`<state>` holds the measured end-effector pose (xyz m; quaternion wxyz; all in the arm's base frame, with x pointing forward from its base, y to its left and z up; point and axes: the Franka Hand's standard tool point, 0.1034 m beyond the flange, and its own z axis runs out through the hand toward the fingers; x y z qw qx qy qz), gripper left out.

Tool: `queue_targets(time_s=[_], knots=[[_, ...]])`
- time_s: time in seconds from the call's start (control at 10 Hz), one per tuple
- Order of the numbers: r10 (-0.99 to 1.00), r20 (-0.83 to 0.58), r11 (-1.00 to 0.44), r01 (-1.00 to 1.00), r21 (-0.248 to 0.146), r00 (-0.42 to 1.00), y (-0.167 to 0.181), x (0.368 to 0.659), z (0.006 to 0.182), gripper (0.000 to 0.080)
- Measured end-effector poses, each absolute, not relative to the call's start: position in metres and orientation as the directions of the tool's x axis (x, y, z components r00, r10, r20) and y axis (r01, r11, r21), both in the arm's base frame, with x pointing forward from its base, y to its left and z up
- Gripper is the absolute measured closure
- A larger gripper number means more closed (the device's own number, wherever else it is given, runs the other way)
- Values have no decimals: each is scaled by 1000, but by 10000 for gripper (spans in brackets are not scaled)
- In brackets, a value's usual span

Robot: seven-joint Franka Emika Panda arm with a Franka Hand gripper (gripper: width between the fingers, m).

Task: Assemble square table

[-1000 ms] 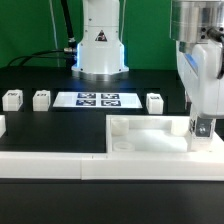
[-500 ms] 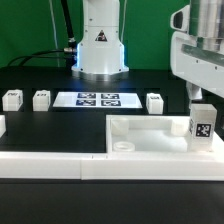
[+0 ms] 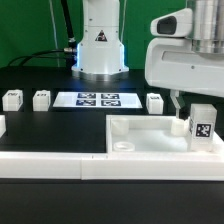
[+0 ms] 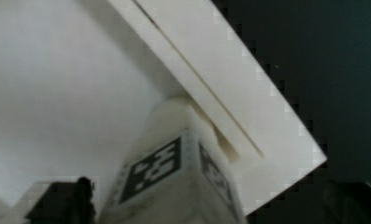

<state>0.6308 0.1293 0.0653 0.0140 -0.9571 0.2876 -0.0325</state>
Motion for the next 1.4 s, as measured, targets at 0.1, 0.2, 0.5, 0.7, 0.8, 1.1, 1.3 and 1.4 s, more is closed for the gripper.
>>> queue_targets(time_s=[0.1, 0.2, 0.5, 0.7, 0.8, 1.1, 1.3, 1.4], knots=[[-495, 58, -869, -494, -41, 867, 127, 631, 66, 150], [-451, 60, -893, -449, -38, 891, 126, 631, 65, 150], [-140, 97, -990, -139, -23, 985, 114, 633, 70, 150], [81, 141, -997, 82, 2, 987, 106, 633, 74, 150], [138, 140, -990, 138, 12, 980, 105, 633, 74, 150], [129, 130, -992, 129, 10, 983, 105, 632, 73, 150], [97, 67, -995, 98, -9, 993, 107, 639, 76, 150], [78, 57, -997, 79, -12, 995, 106, 643, 75, 150]])
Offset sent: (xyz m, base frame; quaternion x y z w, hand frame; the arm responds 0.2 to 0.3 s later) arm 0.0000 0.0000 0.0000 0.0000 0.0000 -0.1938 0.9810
